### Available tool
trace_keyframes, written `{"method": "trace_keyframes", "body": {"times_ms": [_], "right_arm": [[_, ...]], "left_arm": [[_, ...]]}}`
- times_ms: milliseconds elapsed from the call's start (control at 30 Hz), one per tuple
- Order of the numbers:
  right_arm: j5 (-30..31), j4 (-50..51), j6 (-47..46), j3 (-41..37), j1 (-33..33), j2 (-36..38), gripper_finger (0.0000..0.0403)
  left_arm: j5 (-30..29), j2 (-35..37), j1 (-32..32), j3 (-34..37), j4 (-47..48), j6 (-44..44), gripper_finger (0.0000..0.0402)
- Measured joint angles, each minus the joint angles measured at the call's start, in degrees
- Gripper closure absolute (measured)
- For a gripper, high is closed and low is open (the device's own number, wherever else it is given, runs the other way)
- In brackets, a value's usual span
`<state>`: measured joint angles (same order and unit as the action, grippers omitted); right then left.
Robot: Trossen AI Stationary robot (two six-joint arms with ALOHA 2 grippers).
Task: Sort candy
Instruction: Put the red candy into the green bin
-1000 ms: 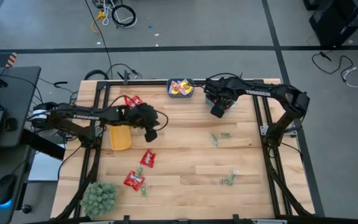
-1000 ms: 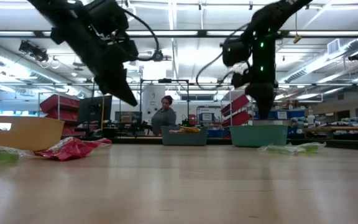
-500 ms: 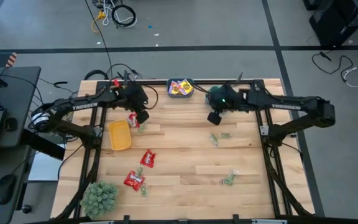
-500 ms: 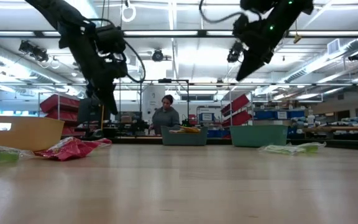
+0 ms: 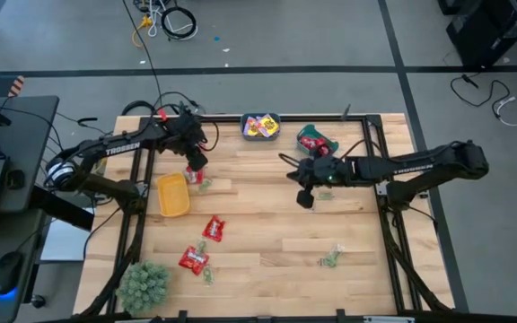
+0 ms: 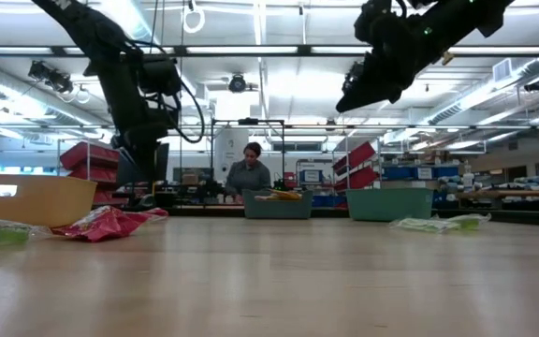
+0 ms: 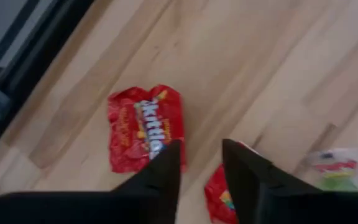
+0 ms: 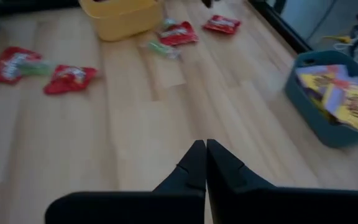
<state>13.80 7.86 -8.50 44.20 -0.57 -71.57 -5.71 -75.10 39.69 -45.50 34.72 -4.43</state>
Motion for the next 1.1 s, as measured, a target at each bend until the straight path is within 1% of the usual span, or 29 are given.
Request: {"method": "trace_keyframes", "body": {"times_ms": [167, 233, 300, 400, 600, 733, 833, 933, 1100], "right_arm": [[0.02, -1.41, -0.78, 0.01, 3.09, -0.07, 0.0402], [0.04, -2.04, -0.75, 0.01, 4.03, -0.09, 0.0402], [0.04, -2.94, -0.62, 0.01, 4.74, -0.09, 0.0403], [0.07, -3.04, -0.61, 0.01, 5.39, -0.09, 0.0403], [2.62, -3.16, -0.56, 0.01, 6.11, -0.09, 0.0403], [2.89, -3.13, -0.56, 0.01, 6.13, -0.09, 0.0403], [3.02, -3.13, -0.56, 0.01, 6.24, -0.09, 0.0403], [3.02, -3.13, -0.56, 0.01, 6.24, -0.09, 0.0403], [3.06, -3.12, -0.34, 0.01, 6.24, -0.09, 0.0403]], "left_arm": [[-1.30, -3.89, 0.79, 0.02, -2.43, 2.16, 0.0198], [-2.11, -5.84, 1.32, 0.02, -3.43, 3.10, 0.0174], [-4.29, -7.78, 1.85, 0.02, -4.29, 3.32, 0.0155], [-6.88, -10.02, 2.71, 0.00, -5.92, 3.30, 0.0136], [-6.80, -15.20, 4.13, 0.02, -7.72, 4.57, 0.0128], [-6.71, -17.11, 4.19, -0.22, -8.89, 4.65, 0.0139], [-6.54, -17.26, 4.19, -0.17, -9.15, 4.25, 0.0163], [-5.92, -17.08, 4.15, -0.13, -9.25, 3.57, 0.0208], [-4.47, -17.22, 3.11, -0.42, -9.39, 1.83, 0.0314]]}}
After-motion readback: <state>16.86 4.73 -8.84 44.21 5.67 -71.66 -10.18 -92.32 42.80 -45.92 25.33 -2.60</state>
